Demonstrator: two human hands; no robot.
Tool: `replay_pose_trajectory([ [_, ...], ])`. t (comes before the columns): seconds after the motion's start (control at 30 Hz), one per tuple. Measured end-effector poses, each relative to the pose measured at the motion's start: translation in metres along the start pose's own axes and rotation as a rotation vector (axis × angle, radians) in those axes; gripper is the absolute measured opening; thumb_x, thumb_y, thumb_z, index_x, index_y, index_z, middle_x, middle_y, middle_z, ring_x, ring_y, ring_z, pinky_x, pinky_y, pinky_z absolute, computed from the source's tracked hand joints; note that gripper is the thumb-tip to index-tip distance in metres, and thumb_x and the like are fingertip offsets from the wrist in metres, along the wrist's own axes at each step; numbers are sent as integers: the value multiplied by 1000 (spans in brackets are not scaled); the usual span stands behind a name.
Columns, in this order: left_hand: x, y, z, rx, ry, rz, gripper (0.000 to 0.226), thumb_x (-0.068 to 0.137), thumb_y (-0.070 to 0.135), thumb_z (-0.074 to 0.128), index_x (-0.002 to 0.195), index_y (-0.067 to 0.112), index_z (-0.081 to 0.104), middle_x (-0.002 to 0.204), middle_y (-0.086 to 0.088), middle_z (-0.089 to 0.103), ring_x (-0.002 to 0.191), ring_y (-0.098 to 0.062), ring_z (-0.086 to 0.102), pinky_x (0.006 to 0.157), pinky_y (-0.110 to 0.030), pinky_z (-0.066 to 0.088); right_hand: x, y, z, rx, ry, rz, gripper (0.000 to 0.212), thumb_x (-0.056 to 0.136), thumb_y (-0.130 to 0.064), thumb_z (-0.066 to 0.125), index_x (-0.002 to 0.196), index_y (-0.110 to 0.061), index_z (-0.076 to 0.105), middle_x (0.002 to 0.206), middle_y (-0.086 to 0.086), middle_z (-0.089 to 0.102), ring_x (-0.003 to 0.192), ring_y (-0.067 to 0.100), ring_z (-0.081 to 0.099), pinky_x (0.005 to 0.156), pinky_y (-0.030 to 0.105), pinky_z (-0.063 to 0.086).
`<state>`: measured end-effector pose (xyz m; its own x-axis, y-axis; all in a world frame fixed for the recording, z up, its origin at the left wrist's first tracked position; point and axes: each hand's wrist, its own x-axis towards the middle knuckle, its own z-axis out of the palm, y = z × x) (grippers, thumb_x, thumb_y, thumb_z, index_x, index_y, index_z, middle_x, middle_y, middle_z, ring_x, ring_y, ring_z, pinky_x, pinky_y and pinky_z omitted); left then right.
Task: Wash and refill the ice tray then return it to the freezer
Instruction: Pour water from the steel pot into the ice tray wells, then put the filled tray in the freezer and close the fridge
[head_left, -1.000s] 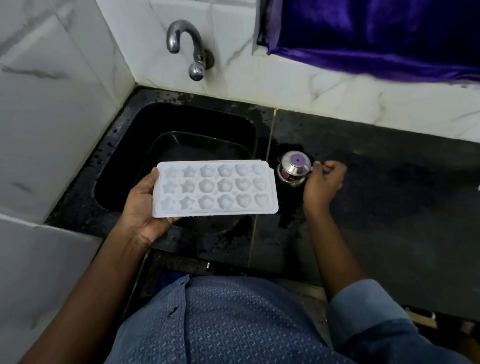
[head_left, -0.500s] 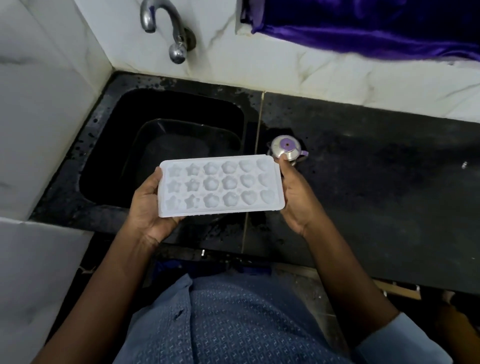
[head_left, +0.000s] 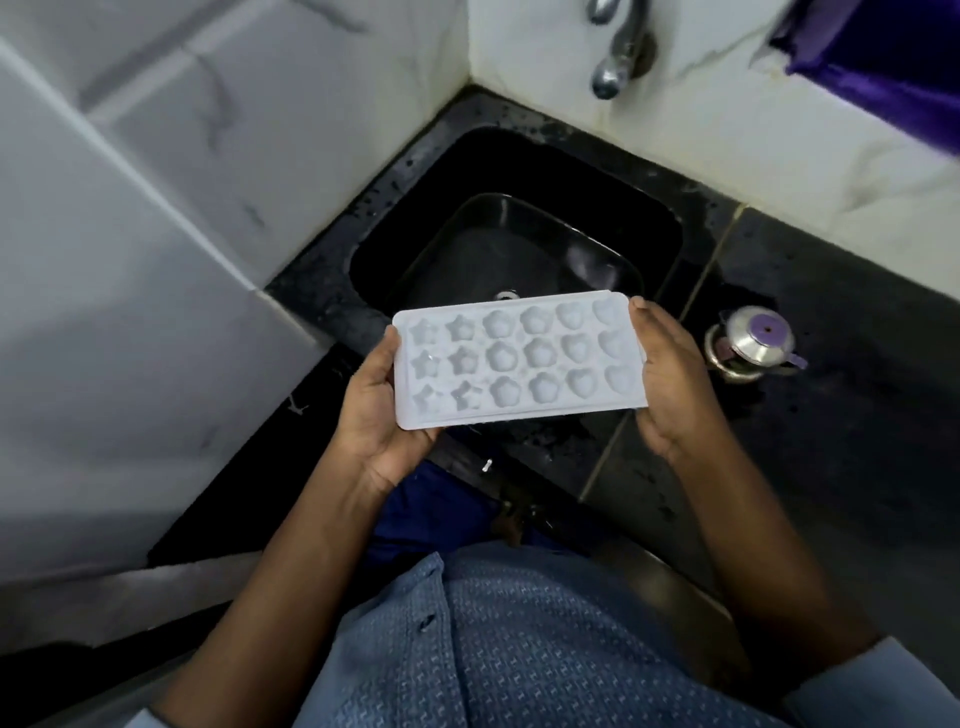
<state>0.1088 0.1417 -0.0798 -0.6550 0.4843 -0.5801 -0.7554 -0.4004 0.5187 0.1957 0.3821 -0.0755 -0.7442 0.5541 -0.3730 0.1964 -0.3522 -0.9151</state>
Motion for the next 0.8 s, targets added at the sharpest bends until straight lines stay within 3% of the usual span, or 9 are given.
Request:
replay_pose_trajectory([
  [0.13, -34, 3, -26, -108, 37, 86, 60, 109, 52, 44, 148, 10, 60, 144, -16, 66, 133, -36, 63, 114, -61, 45, -8, 0, 34, -59, -87, 20, 32, 107, -36, 55, 123, -13, 70, 120, 10, 76, 111, 32, 73, 92, 49, 61],
  [0.3, -90, -1, -55, -216, 134, 205, 60, 109, 53, 41, 148, 10, 59, 142, -16, 67, 133, -36, 64, 109, -60, 51, -29, 6, 78, -146, -225, 64, 38, 106, -39, 57, 120, -8, 73, 112, 13, 78, 100, 32, 76, 75, 41, 62],
  [0.5, -152, -20, -93, -344, 204, 350, 63, 109, 53, 42, 150, 8, 57, 145, -18, 65, 136, -39, 60, 115, -63, 45, -59, 26, 118, -214, -377, 76, 53, 99, -44, 65, 131, -2, 64, 123, 19, 73, 109, 38, 73, 72, 40, 61],
  [0.67, -198, -42, -115, -433, 278, 458, 63, 108, 54, 43, 149, 9, 59, 145, -19, 64, 138, -39, 59, 120, -62, 40, -90, 40, 144, -272, -539, 108, 43, 101, -40, 62, 124, -5, 72, 117, 19, 76, 107, 39, 74, 92, 56, 60],
  [0.8, -231, -62, -127, -515, 348, 541, 62, 107, 56, 42, 143, 9, 64, 141, -18, 68, 133, -37, 63, 117, -60, 43, -114, 51, 165, -309, -673, 145, 45, 98, -39, 65, 124, -2, 71, 117, 22, 75, 109, 44, 72, 97, 65, 55],
])
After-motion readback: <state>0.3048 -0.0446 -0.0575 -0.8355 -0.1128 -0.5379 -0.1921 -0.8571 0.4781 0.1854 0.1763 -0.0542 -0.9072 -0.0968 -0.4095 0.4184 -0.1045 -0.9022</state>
